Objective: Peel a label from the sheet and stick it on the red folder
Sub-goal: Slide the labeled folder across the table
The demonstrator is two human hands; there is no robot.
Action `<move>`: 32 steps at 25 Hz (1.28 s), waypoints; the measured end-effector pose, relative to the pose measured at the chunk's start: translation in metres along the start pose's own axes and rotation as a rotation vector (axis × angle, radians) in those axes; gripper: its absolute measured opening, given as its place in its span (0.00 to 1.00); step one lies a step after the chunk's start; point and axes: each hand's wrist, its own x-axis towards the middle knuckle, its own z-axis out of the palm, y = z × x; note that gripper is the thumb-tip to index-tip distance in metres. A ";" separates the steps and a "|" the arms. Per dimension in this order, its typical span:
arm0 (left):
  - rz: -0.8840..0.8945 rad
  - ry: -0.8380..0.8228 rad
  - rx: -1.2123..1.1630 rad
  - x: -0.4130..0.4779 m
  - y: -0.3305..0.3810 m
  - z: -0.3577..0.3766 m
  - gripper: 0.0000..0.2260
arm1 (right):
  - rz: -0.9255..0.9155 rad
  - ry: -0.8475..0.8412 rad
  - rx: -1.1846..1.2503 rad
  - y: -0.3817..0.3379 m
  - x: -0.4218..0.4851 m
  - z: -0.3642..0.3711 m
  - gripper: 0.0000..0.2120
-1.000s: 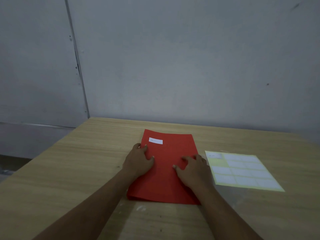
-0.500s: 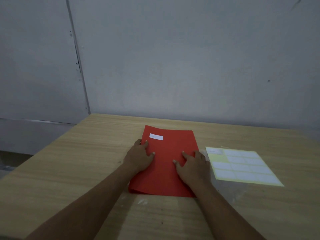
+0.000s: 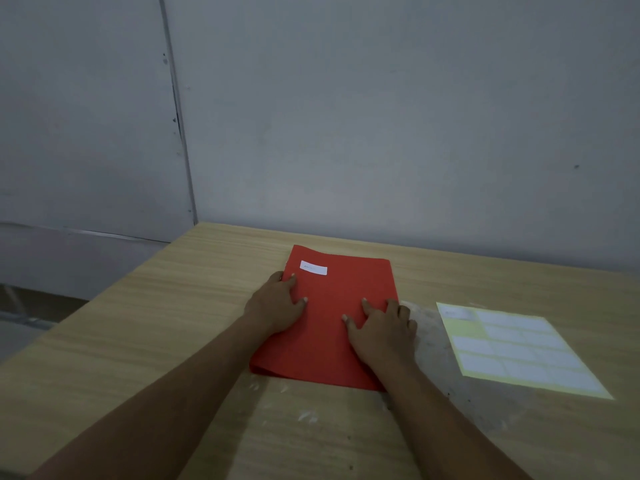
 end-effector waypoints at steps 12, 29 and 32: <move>-0.117 0.019 0.038 0.033 -0.088 -0.038 0.31 | -0.063 -0.005 0.019 -0.101 0.032 0.031 0.31; -0.207 0.039 0.092 0.077 -0.176 -0.067 0.29 | -0.093 -0.076 0.044 -0.199 0.059 0.060 0.37; -0.213 0.036 0.092 0.082 -0.185 -0.070 0.30 | -0.096 -0.089 0.043 -0.207 0.062 0.063 0.37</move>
